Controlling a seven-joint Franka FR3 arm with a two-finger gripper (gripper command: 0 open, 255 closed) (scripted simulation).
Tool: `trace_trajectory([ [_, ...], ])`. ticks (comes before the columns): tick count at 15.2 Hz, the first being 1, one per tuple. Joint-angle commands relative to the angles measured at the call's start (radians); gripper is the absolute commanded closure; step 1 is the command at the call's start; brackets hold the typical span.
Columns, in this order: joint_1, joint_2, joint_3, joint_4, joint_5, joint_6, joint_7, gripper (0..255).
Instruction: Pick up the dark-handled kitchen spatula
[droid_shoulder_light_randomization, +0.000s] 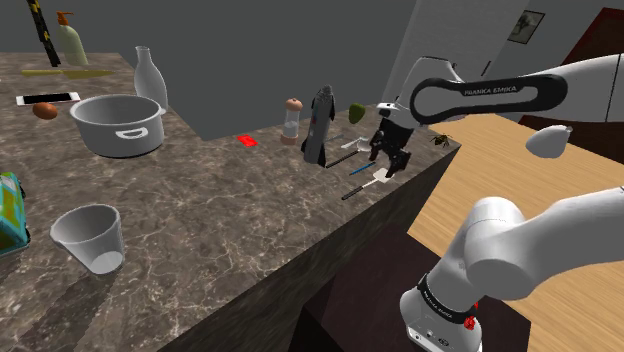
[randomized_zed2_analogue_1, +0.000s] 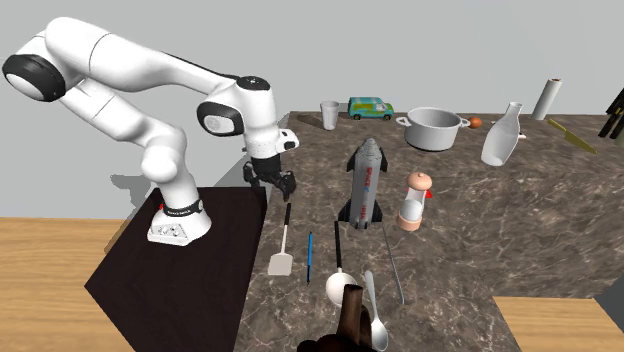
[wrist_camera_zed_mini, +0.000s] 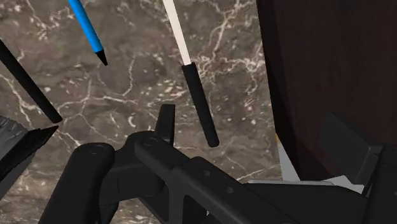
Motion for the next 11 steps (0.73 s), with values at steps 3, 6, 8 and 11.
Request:
trace_trajectory([
  [3, 0.093, 0.151, -0.154, 0.035, -0.030, 0.120, -0.262, 0],
  [6, 0.168, 0.252, -0.248, 0.068, -0.013, 0.188, -0.415, 0],
  [8, 0.177, 0.276, -0.265, 0.055, -0.005, 0.222, -0.424, 0],
  [11, 0.196, 0.315, -0.294, 0.038, 0.010, 0.275, -0.441, 0],
])
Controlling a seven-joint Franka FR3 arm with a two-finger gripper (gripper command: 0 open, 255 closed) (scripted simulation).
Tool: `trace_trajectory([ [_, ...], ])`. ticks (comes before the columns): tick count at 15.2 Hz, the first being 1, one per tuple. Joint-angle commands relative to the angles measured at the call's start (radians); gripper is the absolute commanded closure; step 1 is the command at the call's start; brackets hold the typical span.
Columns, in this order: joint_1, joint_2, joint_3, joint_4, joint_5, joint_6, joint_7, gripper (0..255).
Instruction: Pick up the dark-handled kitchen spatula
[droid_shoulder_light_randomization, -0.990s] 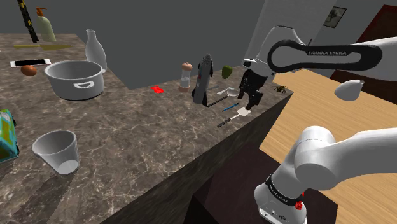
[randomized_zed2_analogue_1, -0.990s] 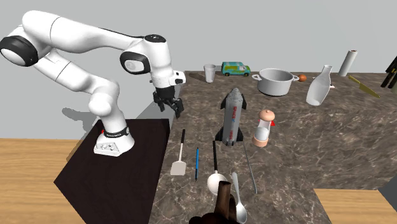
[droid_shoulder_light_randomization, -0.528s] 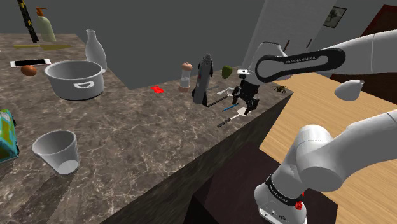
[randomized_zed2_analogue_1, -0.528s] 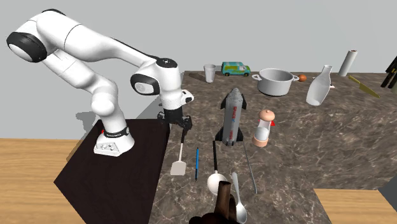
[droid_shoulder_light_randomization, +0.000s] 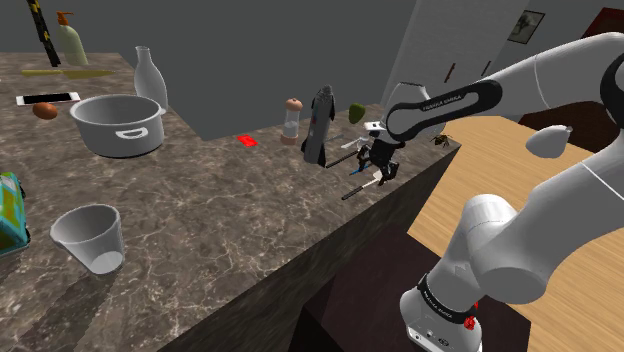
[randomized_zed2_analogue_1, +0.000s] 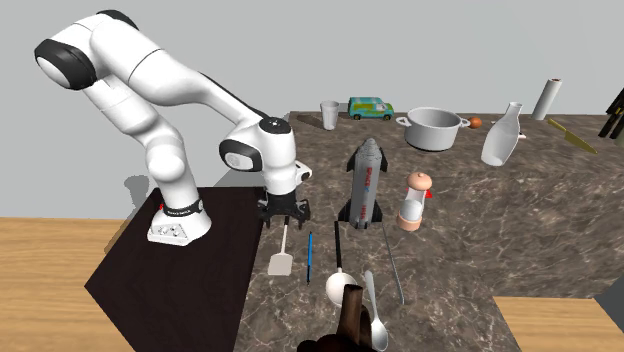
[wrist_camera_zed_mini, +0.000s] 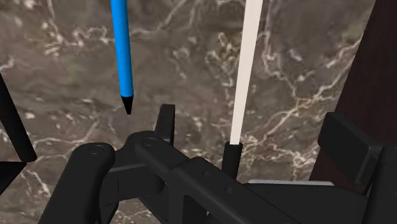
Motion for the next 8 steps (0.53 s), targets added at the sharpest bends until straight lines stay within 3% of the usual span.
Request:
trace_trajectory([
  [1, 0.014, 0.029, -0.021, -0.012, 0.013, 0.039, -0.015, 0],
  [4, 0.027, 0.052, -0.037, -0.020, 0.025, 0.067, -0.027, 0],
  [5, 0.027, 0.052, -0.037, -0.020, 0.026, 0.068, -0.026, 255],
  [8, 0.028, 0.053, -0.038, -0.020, 0.027, 0.069, -0.027, 255],
])
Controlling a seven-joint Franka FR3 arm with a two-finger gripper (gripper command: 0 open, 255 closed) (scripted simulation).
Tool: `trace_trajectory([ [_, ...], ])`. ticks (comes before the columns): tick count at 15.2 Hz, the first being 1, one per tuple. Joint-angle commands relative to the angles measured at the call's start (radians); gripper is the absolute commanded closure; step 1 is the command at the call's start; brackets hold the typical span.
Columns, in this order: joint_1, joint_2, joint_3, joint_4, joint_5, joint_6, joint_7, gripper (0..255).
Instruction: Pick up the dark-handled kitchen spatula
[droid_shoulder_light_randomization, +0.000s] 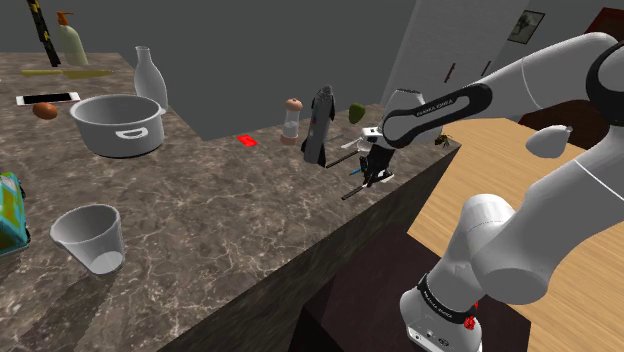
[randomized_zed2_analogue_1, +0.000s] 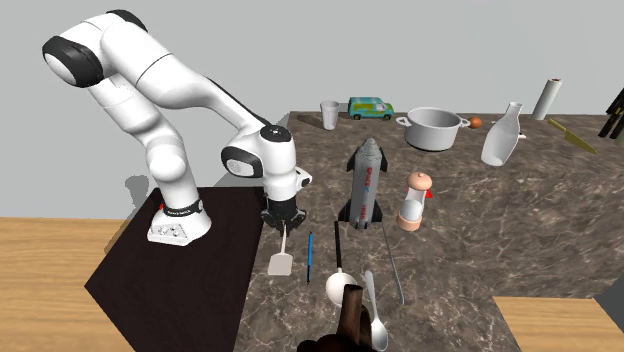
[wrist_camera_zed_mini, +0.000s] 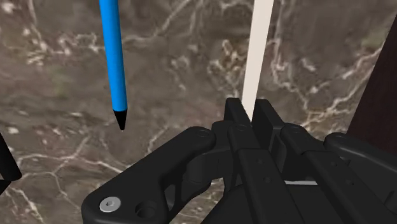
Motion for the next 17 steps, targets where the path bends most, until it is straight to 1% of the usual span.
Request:
trace_trajectory([
  [1, 0.000, 0.000, 0.000, 0.000, 0.000, 0.000, 0.000, 255],
  [6, -0.001, -0.001, 0.000, 0.000, -0.001, -0.001, 0.000, 255],
  [11, -0.035, -0.070, 0.049, 0.027, -0.034, -0.090, 0.033, 255],
  [17, -0.062, -0.137, 0.099, 0.066, -0.052, -0.192, 0.058, 255],
])
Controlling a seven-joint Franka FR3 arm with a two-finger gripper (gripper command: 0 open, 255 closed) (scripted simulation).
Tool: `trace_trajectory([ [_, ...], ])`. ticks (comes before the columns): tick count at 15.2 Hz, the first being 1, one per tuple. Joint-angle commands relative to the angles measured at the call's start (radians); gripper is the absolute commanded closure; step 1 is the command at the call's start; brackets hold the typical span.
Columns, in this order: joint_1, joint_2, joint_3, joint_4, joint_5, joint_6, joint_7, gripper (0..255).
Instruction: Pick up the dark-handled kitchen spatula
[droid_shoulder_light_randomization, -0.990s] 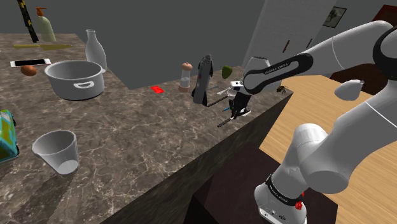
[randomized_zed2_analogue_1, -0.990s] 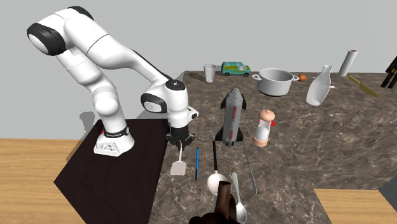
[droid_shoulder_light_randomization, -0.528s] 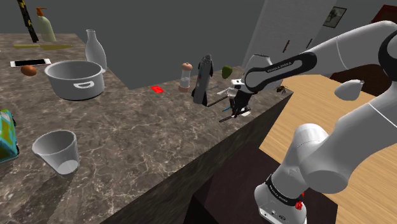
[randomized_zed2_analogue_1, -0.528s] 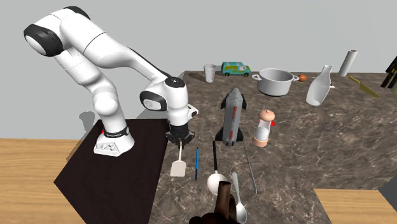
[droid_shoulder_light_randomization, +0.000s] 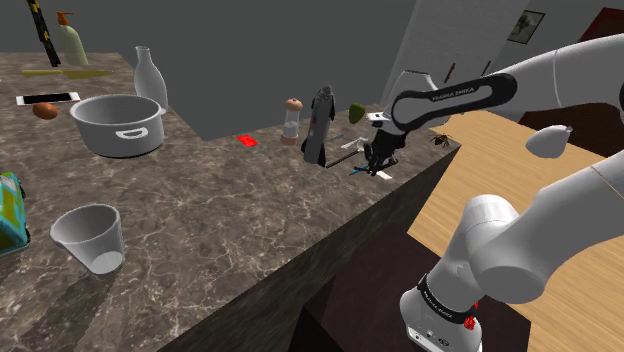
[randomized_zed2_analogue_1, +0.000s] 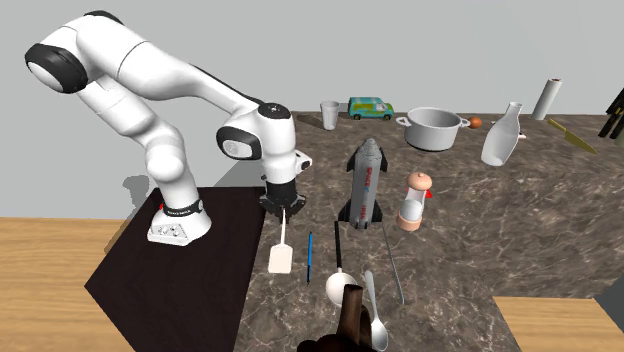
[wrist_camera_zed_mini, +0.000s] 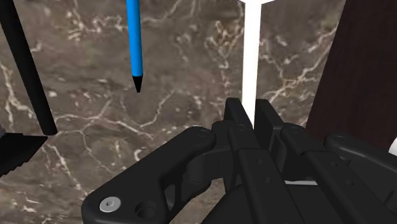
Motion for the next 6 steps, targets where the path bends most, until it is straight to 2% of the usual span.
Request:
trace_trajectory([
  [1, -0.009, -0.020, 0.013, 0.015, -0.005, -0.034, 0.003, 255],
  [6, -0.017, -0.048, 0.036, 0.039, -0.007, -0.085, 0.011, 255],
])
